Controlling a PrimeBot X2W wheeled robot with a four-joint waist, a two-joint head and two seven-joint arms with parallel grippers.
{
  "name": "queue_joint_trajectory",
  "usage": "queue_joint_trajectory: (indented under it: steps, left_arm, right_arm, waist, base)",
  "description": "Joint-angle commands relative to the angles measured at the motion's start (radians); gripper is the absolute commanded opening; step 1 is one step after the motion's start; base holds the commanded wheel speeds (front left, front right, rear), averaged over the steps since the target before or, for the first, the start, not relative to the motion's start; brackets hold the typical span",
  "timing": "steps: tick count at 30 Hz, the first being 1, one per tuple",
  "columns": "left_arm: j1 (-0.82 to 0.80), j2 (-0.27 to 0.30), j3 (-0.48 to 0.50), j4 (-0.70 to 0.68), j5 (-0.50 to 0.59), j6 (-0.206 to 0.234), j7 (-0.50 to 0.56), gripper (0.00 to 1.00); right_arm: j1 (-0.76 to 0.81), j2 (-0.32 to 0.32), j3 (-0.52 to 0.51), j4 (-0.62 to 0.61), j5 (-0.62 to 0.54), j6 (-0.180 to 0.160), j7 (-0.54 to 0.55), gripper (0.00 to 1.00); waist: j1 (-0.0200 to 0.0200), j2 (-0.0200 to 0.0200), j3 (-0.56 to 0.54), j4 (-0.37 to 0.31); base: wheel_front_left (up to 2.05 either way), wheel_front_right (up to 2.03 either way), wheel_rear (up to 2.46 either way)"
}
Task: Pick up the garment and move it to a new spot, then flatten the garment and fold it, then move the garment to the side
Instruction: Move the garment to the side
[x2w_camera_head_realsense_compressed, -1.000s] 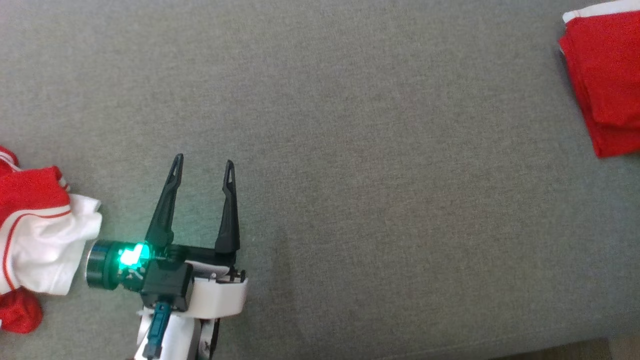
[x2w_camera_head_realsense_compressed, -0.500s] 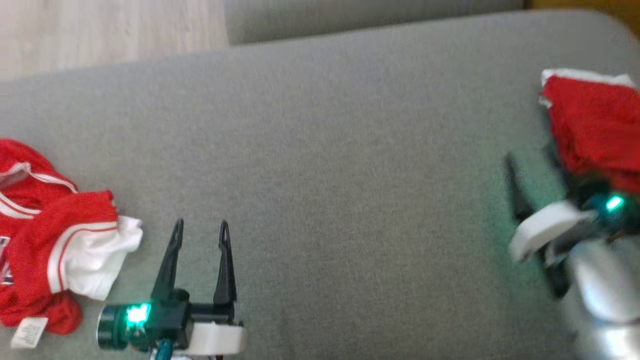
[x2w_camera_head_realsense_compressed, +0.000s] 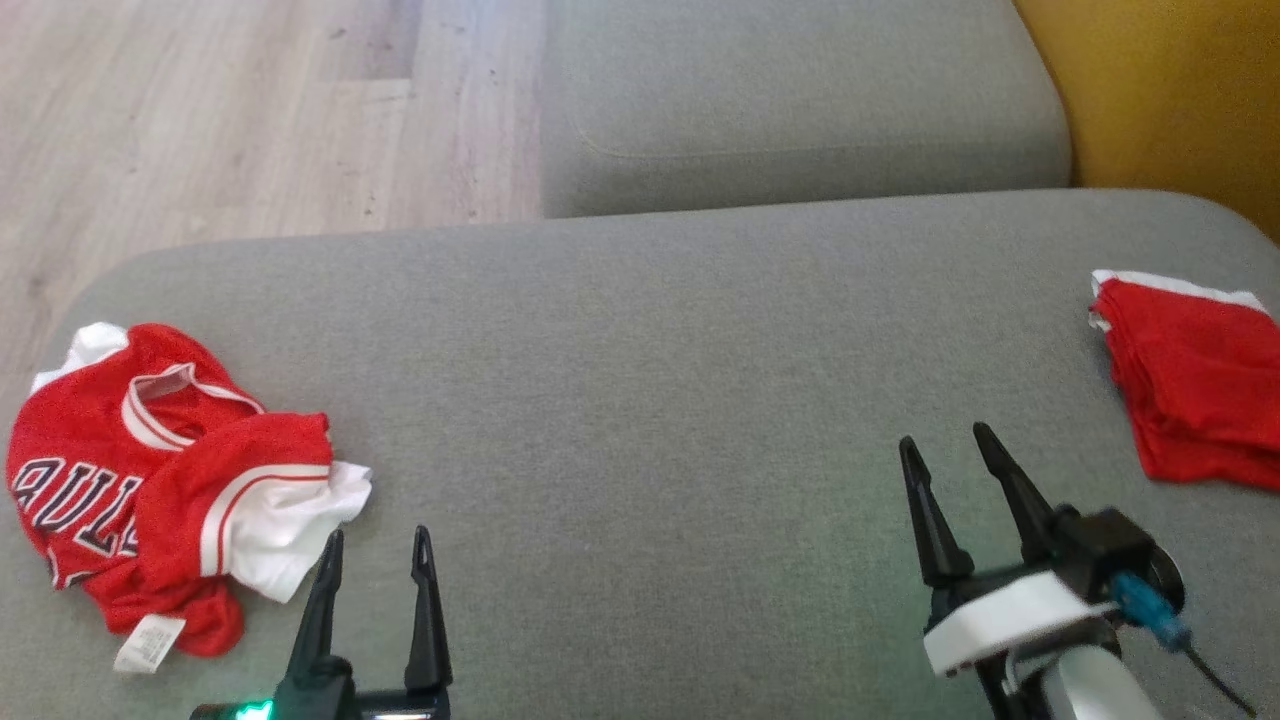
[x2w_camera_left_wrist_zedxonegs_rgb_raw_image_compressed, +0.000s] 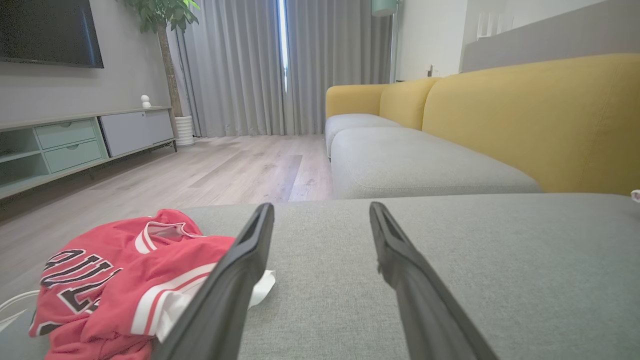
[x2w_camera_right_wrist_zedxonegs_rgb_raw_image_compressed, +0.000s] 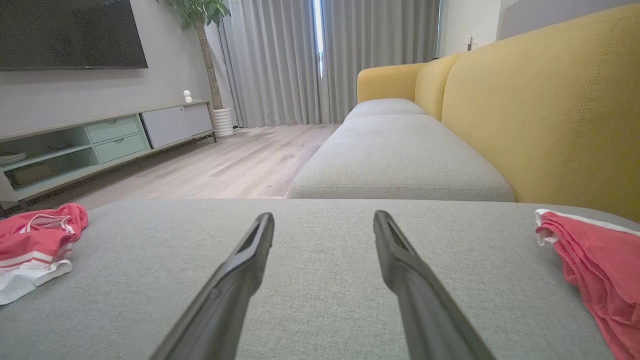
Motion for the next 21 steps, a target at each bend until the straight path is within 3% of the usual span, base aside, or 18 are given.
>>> queue_joint_trajectory:
  steps: [1, 4, 9, 21]
  left_arm:
    - [-0.025, -0.007, 0.037, -0.042, -0.003, -0.005, -0.005, 1.0]
    - [-0.001, -0.01, 0.054, -0.082, -0.012, -0.024, -0.005, 1.0]
    - [0.021, -0.011, 0.069, -0.103, 0.012, -0.034, -0.005, 1.0]
    - [0.048, -0.013, 0.092, -0.058, 0.038, -0.042, -0.005, 1.0]
  right_arm:
    - [-0.005, 0.007, 0.016, -0.046, -0.005, 0.003, -0.013, 1.0]
    - [0.068, 0.019, -0.02, -0.151, -0.038, 0.003, -0.014, 1.0]
    - [0.155, 0.03, -0.05, -0.222, -0.053, 0.003, -0.014, 1.0]
    - [0.23, 0.039, -0.075, -0.24, -0.066, 0.003, -0.014, 1.0]
  waist:
    - [0.0002, 0.0, -0.014, 0.015]
    - [0.0002, 0.0, -0.037, 0.03]
    - [0.0002, 0.0, -0.066, 0.028]
    - [0.0002, 0.0, -0.084, 0.004]
  base:
    - [0.0, 0.0, 0.0]
    - [0.0, 0.0, 0.0]
    - [0.0, 0.0, 0.0]
    - [0.0, 0.0, 0.0]
